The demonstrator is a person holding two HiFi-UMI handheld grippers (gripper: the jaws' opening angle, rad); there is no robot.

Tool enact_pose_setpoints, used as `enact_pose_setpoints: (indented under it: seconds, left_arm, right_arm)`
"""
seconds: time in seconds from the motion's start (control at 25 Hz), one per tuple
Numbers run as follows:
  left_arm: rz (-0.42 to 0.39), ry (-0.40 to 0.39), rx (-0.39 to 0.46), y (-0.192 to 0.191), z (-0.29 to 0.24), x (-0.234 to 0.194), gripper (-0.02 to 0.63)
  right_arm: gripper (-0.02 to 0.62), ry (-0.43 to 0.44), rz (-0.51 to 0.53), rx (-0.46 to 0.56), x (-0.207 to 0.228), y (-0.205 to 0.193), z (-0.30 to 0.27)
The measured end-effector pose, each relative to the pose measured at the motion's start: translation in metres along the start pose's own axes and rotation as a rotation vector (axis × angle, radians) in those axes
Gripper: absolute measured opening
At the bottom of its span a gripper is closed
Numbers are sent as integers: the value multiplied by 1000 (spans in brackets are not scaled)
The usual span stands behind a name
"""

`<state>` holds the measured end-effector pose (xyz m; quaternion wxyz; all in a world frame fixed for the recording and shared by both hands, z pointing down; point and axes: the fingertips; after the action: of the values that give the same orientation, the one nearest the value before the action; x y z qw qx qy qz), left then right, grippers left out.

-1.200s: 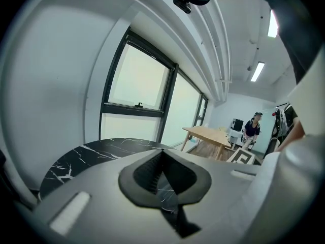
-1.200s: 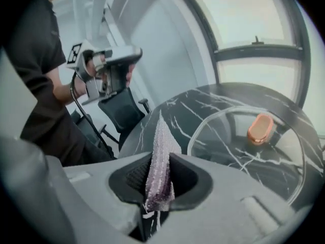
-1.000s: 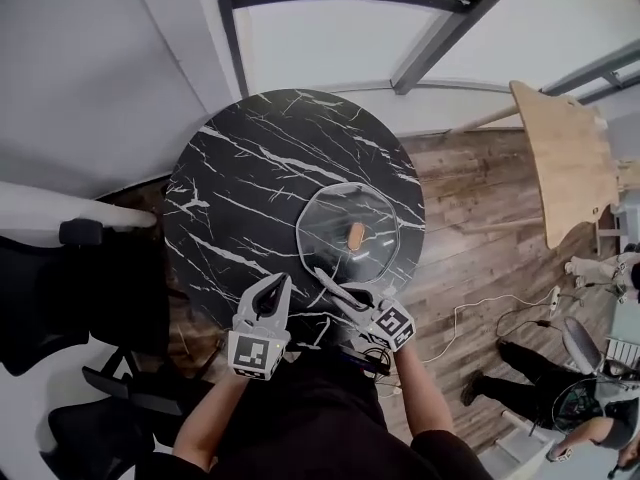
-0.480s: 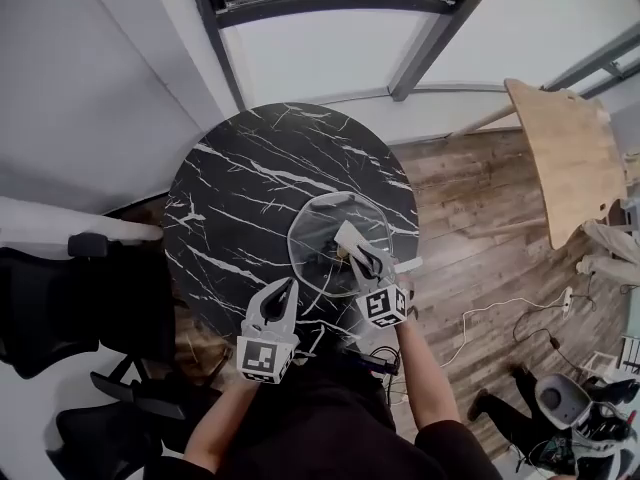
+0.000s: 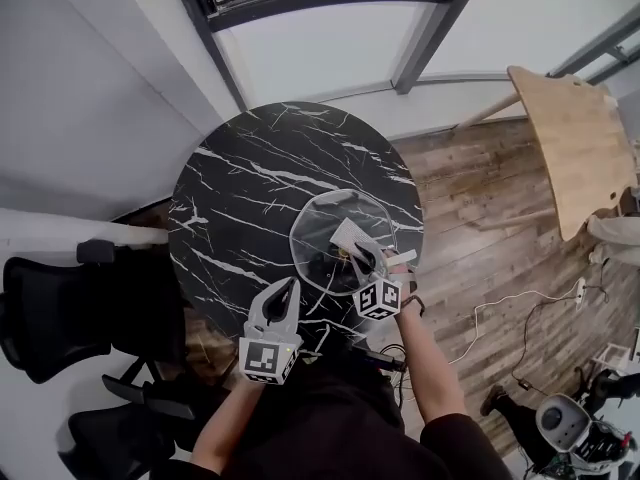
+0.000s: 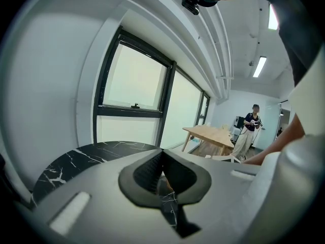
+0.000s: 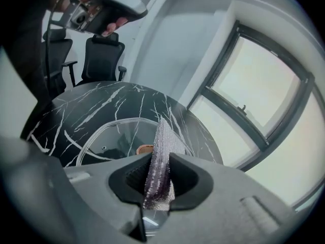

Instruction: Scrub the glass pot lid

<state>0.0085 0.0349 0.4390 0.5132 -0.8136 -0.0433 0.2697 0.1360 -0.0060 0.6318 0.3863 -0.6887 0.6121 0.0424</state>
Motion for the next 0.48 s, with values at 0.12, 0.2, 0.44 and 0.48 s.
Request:
enact_pose_setpoints:
  seconds: [0.12, 0.2, 0.44, 0.48]
  left_arm:
    - [4, 4, 5, 2, 1, -2, 3]
    - [7, 3, 6, 1, 3, -3, 3]
    - [5, -2, 18, 4, 10, -8, 3]
    - [7, -3, 20, 4, 12, -9, 3]
  right_arm:
    - [77, 7, 87, -30, -9, -3, 1]
    - [77, 17, 138, -42, -16, -4, 4]
    - [77, 58, 190, -52, -36, 6, 9]
    - [77, 65, 184, -54, -40, 7, 9]
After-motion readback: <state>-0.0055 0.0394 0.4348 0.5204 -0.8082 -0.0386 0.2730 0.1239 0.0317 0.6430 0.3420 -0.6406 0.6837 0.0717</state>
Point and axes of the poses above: the fingertips, and each gripper's own axes: z backward along the fingers, x to its right, y out of its top, and after that the axes turned 11 degrees about z, right-handed
